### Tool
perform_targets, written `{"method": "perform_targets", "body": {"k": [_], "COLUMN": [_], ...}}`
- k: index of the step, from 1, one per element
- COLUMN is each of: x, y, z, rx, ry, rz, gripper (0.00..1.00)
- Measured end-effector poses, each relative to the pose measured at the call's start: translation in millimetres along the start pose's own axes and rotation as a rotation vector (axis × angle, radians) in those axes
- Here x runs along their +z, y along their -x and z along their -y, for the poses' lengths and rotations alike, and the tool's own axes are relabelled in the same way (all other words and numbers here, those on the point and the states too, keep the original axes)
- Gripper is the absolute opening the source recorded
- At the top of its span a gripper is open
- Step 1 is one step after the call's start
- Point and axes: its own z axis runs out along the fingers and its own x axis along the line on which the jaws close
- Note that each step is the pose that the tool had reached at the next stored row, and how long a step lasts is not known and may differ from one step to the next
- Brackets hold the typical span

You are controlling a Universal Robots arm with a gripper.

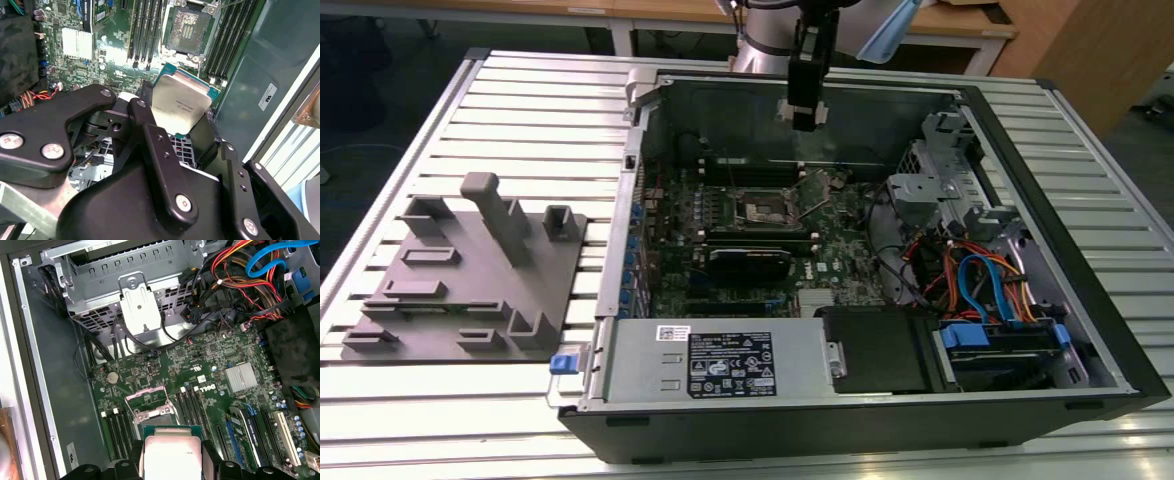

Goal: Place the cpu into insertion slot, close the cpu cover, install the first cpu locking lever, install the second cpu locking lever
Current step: 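Place the cpu into insertion slot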

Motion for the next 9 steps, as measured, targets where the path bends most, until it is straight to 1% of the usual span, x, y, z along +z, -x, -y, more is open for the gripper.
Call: {"method": "perform_targets", "body": {"k": [9], "x": [0.1], "y": [0.0], "z": [0.0], "rx": [0.001], "ry": [0.0001], "rz": [0.0], "gripper": [0.54]}}
